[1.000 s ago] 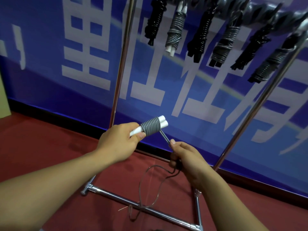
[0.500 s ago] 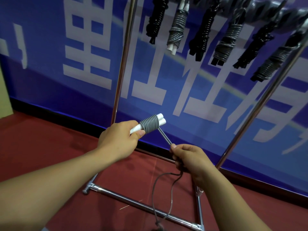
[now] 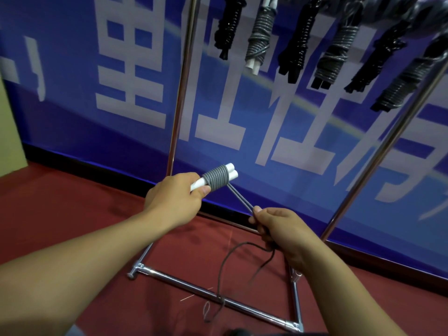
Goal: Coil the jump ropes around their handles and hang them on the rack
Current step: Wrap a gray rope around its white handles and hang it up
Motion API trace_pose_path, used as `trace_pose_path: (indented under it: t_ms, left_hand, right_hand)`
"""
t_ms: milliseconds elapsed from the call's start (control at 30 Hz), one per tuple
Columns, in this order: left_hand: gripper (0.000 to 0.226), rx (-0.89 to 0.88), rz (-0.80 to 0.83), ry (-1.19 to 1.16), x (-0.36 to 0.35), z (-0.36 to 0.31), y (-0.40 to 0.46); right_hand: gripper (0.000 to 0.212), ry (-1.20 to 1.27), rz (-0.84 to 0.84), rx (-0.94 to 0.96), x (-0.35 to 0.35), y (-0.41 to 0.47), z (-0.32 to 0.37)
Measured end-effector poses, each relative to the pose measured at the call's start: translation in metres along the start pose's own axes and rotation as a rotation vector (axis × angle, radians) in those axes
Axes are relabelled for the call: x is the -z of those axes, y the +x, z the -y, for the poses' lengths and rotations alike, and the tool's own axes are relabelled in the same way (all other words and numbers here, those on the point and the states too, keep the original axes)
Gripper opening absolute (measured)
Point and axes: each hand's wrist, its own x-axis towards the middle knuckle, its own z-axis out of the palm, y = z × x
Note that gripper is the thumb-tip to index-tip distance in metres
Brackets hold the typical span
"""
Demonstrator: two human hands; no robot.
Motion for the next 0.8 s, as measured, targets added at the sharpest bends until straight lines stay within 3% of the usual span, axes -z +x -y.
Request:
trace_pose_path:
  t_ms: [300,433,567,800]
  left_hand:
    - [0.026,-0.018,0.087,0.096,-0.003,-0.001,-0.005]
    - [0.023,-0.026,0.149,0.113,-0.006,-0.002,-0.005]
    - [0.028,-0.019,0.322,0.104,-0.011,0.0,-0.006]
    - [0.031,-0.146,0.557,0.066,-0.016,-0.005,-0.012]
  right_hand:
    - [0.037,-0.122,0.143,0.151,-0.003,-0.018,0.008]
    - [0.039,-0.171,0.121,0.233,-0.004,-0.02,0.009]
    - [0.04,-0.188,0.073,0.24,-0.005,-0.022,0.008]
    - [0.037,-0.018,-0.053,0.181,0.001,-0.018,0.005]
